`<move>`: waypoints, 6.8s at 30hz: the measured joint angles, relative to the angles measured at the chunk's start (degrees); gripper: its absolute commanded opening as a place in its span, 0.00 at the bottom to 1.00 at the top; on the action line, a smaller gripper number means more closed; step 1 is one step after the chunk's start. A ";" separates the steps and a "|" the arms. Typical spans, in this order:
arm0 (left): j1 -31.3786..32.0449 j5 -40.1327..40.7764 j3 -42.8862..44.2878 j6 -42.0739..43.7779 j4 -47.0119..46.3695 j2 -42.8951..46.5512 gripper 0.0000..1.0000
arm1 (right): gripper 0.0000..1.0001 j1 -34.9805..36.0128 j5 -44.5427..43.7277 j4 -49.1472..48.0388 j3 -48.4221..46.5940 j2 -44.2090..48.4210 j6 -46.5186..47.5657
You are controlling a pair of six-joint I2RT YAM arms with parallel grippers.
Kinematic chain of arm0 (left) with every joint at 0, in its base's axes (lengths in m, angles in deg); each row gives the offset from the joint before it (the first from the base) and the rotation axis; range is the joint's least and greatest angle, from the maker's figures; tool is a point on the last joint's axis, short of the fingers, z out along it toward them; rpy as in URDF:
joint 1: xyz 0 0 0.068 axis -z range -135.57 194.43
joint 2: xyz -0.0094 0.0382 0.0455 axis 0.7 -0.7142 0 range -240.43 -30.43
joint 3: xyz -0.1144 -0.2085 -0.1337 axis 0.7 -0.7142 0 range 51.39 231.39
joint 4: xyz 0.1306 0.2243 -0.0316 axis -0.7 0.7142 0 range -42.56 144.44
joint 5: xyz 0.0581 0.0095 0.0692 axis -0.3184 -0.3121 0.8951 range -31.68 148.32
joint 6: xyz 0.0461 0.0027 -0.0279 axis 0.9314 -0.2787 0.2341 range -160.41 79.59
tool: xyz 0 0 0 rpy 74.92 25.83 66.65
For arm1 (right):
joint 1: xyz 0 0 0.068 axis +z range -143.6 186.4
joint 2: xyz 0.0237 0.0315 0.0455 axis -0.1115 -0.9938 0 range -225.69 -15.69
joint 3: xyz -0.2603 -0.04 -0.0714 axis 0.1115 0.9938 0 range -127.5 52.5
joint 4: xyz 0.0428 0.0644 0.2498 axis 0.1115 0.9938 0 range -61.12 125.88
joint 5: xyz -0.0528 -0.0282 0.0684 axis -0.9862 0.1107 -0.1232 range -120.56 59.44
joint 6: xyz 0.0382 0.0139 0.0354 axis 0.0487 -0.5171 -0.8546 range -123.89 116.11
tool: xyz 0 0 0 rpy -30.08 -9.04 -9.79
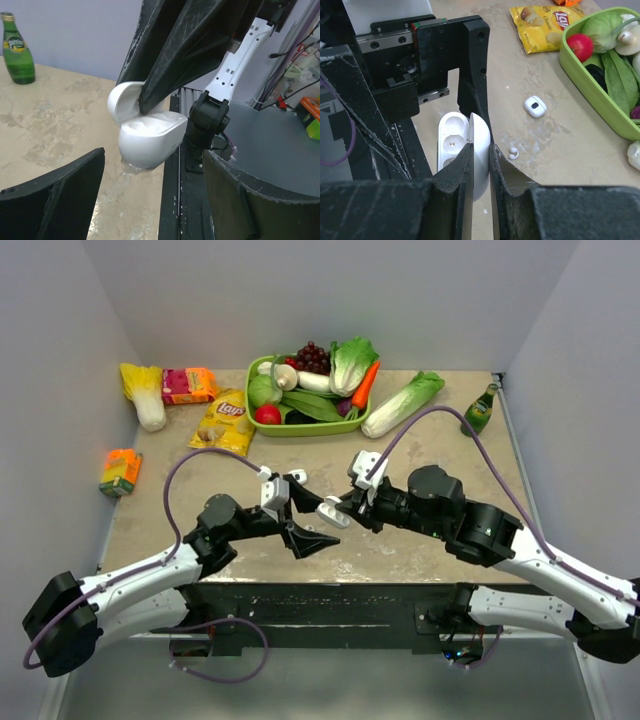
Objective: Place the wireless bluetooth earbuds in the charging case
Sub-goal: Pass from the right arm to the left, then adjust the left earbud at the center of the board.
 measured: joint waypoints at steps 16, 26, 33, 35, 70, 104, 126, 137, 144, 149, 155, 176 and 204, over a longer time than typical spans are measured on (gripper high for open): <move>-0.74 -6.19 2.84 -0.07 1.14 -2.45 0.50 | 0.00 0.33 1.16 1.70 -0.02 -2.40 0.17; -0.83 -6.29 2.84 -0.09 1.55 -2.67 0.28 | 0.00 0.39 2.14 1.92 -0.02 -2.40 0.35; -0.83 -6.80 2.84 -0.55 1.29 -2.67 0.00 | 0.01 0.39 2.32 1.95 -0.02 -2.34 0.63; -0.83 -6.80 2.82 -0.59 1.16 -2.67 0.00 | 0.30 0.39 2.27 1.92 -0.02 -2.27 0.61; -0.39 29.55 -20.31 -4.83 -2.73 23.67 0.00 | 0.48 -9.16 -10.95 -23.87 22.29 -26.25 -25.94; -0.39 30.14 -20.55 -5.03 0.70 24.46 0.00 | 0.46 -13.62 -9.99 -29.05 13.00 -42.82 -24.87; -0.39 29.88 -20.55 -5.07 0.68 22.95 0.00 | 0.44 -13.62 -9.75 -29.00 13.64 -44.02 -24.06; -0.39 28.87 -20.55 -5.16 0.22 21.20 0.00 | 0.44 -12.41 -9.99 -29.66 13.62 -45.13 -22.97; -0.39 28.74 -20.55 -5.18 0.17 21.14 0.00 | 0.40 -11.69 -10.25 -30.27 13.60 -45.31 -22.25; -0.39 28.72 -20.55 -5.18 0.04 21.14 0.00 | 0.35 -10.54 -10.21 -30.71 13.60 -45.31 -21.59; -0.39 28.57 -20.55 -5.20 -0.33 21.16 0.00 | 0.23 -9.53 -9.99 -30.99 13.60 -45.31 -21.57; -0.39 28.59 -20.55 -5.20 -0.68 21.24 0.00 | 0.01 -8.79 -9.84 -31.71 18.05 -39.87 -24.85; -0.39 28.59 -21.40 -5.70 -1.09 21.09 0.00 | 0.29 -12.72 -8.37 -31.10 17.99 -39.76 -25.38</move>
